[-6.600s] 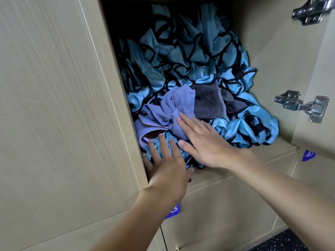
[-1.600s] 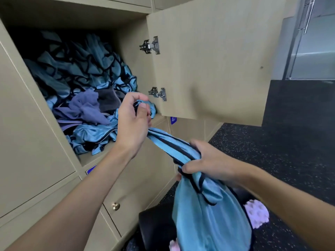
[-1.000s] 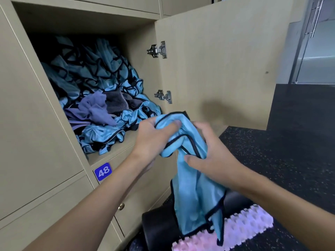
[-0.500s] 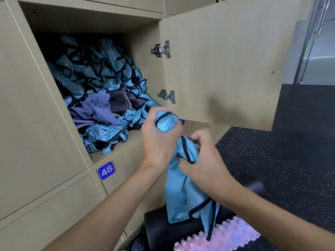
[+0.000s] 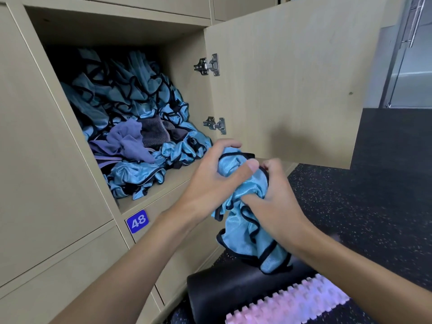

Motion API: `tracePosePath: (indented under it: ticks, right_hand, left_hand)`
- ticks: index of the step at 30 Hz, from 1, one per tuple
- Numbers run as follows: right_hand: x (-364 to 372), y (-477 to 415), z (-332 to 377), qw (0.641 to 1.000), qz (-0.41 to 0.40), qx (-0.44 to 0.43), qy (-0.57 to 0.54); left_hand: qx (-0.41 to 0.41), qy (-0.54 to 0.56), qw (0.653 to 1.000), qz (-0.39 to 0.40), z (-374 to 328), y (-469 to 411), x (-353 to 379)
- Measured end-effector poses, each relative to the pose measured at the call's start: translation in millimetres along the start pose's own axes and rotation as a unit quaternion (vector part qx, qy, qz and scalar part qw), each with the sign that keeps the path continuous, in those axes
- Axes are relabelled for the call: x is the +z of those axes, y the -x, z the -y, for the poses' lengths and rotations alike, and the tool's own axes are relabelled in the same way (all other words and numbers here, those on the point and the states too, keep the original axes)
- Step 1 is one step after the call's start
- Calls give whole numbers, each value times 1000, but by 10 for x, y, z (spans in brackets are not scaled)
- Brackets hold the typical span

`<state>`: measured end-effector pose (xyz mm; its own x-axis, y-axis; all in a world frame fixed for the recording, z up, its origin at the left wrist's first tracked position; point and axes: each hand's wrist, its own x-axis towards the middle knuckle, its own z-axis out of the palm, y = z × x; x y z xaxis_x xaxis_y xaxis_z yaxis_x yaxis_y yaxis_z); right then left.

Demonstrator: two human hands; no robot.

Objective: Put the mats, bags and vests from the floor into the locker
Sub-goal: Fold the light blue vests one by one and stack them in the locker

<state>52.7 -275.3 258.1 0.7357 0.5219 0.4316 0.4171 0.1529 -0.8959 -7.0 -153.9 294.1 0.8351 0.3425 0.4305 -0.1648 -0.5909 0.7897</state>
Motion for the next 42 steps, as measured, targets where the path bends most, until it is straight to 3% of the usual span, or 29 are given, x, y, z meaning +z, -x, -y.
tracePosePath:
  ticks: [3,11,19,23,27,30,33,35,38,42]
  right_hand:
    - [40,23,23,1000,-15,-10,6]
    - [31,-24,13,999,-11,-41,21]
    - [16,42,12,991,113,5,-68]
    - [104,5,7,996,42,-22,-81]
    - [224,-101,-97,995,-36,-72,-64]
    - [326,-221,-192,993,15,-109,-29]
    - [435,-418,-316,984,134,-116,35]
    - [530,-580,-394,979,156,-120,60]
    - [703,-887,-551,988,113,-100,38]
    - [942,-1375,-742,992,24,-124,20]
  left_hand:
    - [-17,52,998,2,-66,24,11]
    - [-62,208,973,-82,-94,-4,83]
    - [-11,196,954,-228,7,-87,-3]
    - [49,104,968,-224,119,-99,11]
    - [14,124,965,-229,261,-192,-5]
    - [-33,166,954,-248,357,-268,-40]
    - [-116,271,930,-220,434,-373,-108]
    - [-170,332,912,-170,500,-467,-188]
    - [-219,415,879,-82,615,-599,-321]
    - [-205,390,897,-23,858,-827,-531]
